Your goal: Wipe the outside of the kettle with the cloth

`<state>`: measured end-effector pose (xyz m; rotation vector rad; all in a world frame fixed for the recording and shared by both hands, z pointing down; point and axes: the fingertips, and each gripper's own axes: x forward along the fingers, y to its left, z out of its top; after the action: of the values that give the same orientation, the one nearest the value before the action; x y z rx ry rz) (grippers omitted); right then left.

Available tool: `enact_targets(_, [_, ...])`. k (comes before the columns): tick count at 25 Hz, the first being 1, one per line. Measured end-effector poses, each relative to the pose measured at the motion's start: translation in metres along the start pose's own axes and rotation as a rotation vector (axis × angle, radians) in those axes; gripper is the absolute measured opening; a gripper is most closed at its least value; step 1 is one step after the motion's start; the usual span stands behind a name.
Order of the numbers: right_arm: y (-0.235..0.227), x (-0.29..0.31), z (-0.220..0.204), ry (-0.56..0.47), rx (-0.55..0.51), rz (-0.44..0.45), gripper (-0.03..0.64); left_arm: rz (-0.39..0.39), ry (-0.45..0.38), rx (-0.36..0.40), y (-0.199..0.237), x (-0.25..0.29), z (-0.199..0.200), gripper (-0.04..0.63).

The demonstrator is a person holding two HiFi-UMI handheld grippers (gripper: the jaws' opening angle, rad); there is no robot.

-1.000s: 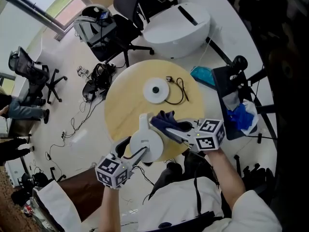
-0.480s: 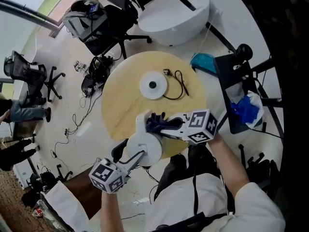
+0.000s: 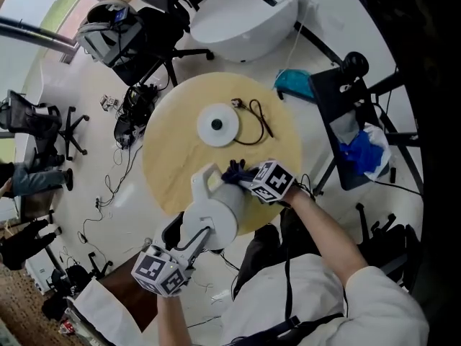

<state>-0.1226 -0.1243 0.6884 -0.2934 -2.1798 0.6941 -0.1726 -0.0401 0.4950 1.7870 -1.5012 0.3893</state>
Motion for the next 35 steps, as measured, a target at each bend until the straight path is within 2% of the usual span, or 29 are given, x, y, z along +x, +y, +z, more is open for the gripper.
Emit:
enact_targets(3, [-0.008, 0.002, -0.013, 0.008, 0.09, -0.038, 0.064, 0.015, -0.006, -0.024, 0.001, 0.001, -0.001, 0.316])
enact_targets(8, [0.021, -0.024, 0.005, -0.118, 0.14, 0.07, 0.064, 0.08, -0.032, -0.089, 0.007, -0.001, 0.0, 0.316])
enact_targets(13, [0.079, -0.083, 0.053, -0.31, 0.091, 0.219, 0.064, 0.15, -0.053, -0.14, 0.013, -0.005, -0.002, 0.314])
enact_targets(19, [0.135, -0.134, 0.086, -0.4, -0.03, 0.312, 0.064, 0.213, -0.072, -0.192, 0.017, -0.011, -0.003, 0.314])
enact_targets(23, [0.127, -0.123, 0.079, -0.371, -0.023, 0.265, 0.064, 0.257, -0.086, -0.226, 0.018, -0.014, -0.006, 0.314])
enact_targets(26, [0.099, -0.093, 0.062, -0.32, 0.059, 0.213, 0.064, 0.285, -0.096, -0.248, 0.019, -0.015, -0.008, 0.313])
enact_targets(30, [0.054, -0.047, 0.03, -0.254, 0.225, 0.155, 0.064, 0.309, -0.109, -0.269, 0.019, -0.016, -0.009, 0.314])
enact_targets(35, [0.008, -0.001, -0.014, -0.106, 0.332, -0.018, 0.064, 0.342, -0.142, -0.299, 0.019, -0.018, -0.009, 0.314])
